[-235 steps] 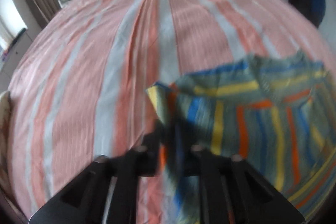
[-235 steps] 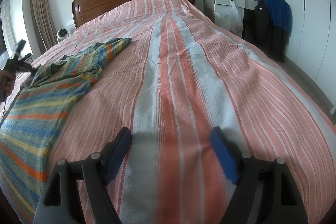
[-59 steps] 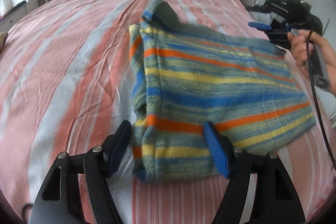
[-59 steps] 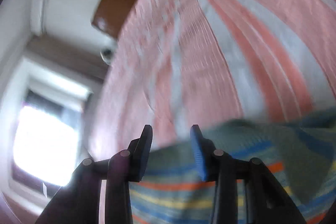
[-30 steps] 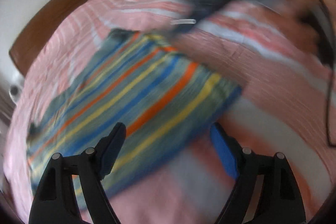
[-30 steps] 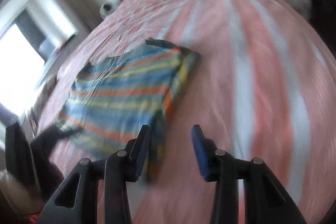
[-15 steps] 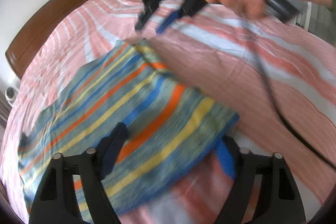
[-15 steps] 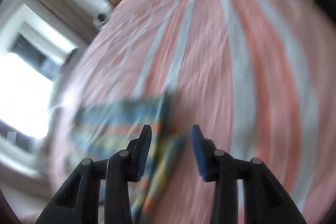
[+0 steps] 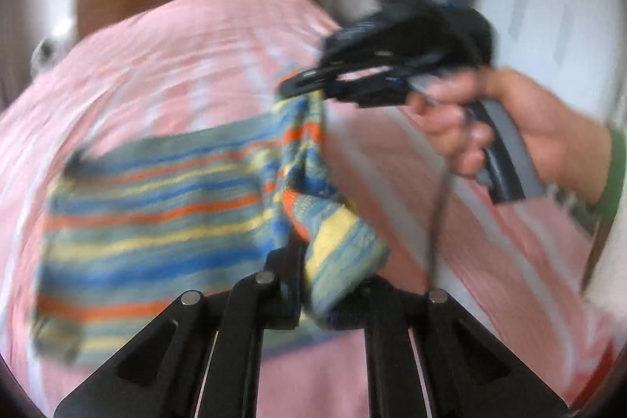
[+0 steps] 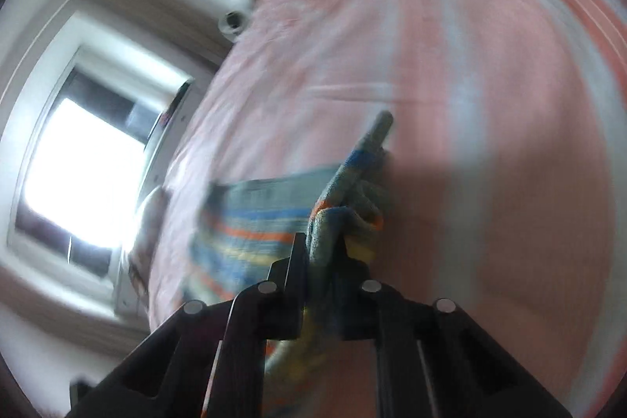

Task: Fold small clothes

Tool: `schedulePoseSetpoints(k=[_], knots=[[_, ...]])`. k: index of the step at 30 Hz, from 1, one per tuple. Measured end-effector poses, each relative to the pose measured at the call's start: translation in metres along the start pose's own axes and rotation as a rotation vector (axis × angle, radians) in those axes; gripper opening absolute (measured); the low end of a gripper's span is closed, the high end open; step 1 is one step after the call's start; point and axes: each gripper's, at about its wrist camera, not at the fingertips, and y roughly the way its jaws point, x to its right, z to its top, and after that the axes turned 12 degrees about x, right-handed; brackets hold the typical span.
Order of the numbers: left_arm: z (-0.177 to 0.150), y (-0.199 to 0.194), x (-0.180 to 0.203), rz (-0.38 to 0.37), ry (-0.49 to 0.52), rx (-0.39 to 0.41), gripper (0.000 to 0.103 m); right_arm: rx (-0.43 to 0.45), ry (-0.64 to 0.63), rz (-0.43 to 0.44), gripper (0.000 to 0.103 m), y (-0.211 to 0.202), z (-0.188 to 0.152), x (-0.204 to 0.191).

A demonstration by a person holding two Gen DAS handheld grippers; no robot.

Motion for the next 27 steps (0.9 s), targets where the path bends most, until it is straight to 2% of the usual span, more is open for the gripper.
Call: schedulePoseSetpoints(k=[2, 4, 5, 8, 9, 10, 11, 12, 13, 15, 17, 19, 21, 22, 24, 25, 26, 27], knots=[[-0.003, -0.023, -0.034, 0.058, -0.077, 0.001, 0.007, -0.025, -0.049, 0.039, 0.012, 0.023, -0.001, -0.042], [-0.008, -0.038, -0.065, 0.101, -0.148, -0.015, 0.007, -0.064, -0.112, 0.067, 0.012, 0.065, -0.004, -0.086], [-0.012, -0.046, -0.084, 0.147, -0.179, -0.022, 0.008, -0.078, -0.129, 0.071, 0.012, 0.085, -0.006, -0.101], [-0.021, -0.058, -0.122, 0.228, -0.237, -0.041, 0.009, -0.114, -0.141, 0.098, 0.012, 0.150, -0.027, -0.146], [-0.024, -0.059, -0.132, 0.261, -0.234, -0.053, 0.012, -0.114, -0.140, 0.103, 0.013, 0.163, -0.031, -0.151], [-0.027, -0.058, -0.139, 0.292, -0.220, -0.077, 0.024, -0.113, -0.130, 0.108, 0.015, 0.180, -0.039, -0.159], [-0.031, -0.055, -0.148, 0.332, -0.199, -0.119, 0.034, -0.118, -0.117, 0.104, 0.023, 0.188, -0.044, -0.159], [-0.034, -0.057, -0.155, 0.357, -0.192, -0.140, 0.056, -0.126, -0.080, 0.089, 0.042, 0.201, -0.049, -0.158], [-0.036, -0.062, -0.159, 0.370, -0.192, -0.147, 0.065, -0.118, -0.022, 0.087, 0.052, 0.203, -0.054, -0.154], [-0.035, -0.080, -0.166, 0.344, -0.221, -0.114, 0.068, -0.077, 0.040, 0.106, 0.055, 0.184, -0.061, -0.146], [-0.030, -0.093, -0.167, 0.289, -0.257, -0.073, 0.075, -0.033, 0.004, 0.090, 0.055, 0.155, -0.065, -0.144], [-0.027, -0.098, -0.159, 0.263, -0.245, -0.045, 0.081, -0.001, -0.111, 0.050, 0.055, 0.116, -0.073, -0.149], [-0.027, -0.082, -0.159, 0.311, -0.187, -0.075, 0.078, 0.011, -0.248, 0.034, 0.055, 0.078, -0.091, -0.158], [-0.033, -0.069, -0.158, 0.372, -0.157, -0.121, 0.068, 0.004, -0.300, 0.040, 0.055, 0.065, -0.103, -0.163], [-0.041, -0.049, -0.184, 0.427, -0.173, -0.201, 0.060, -0.048, -0.379, 0.047, 0.054, 0.051, -0.139, -0.163], [-0.046, -0.046, -0.192, 0.440, -0.195, -0.222, 0.061, -0.096, -0.405, 0.017, 0.054, 0.053, -0.156, -0.154], [-0.047, -0.049, -0.195, 0.459, -0.198, -0.220, 0.062, -0.189, -0.447, -0.085, 0.052, 0.067, -0.184, -0.141], [-0.044, -0.055, -0.198, 0.507, -0.188, -0.227, 0.062, -0.239, -0.474, -0.160, 0.050, 0.071, -0.199, -0.128]])
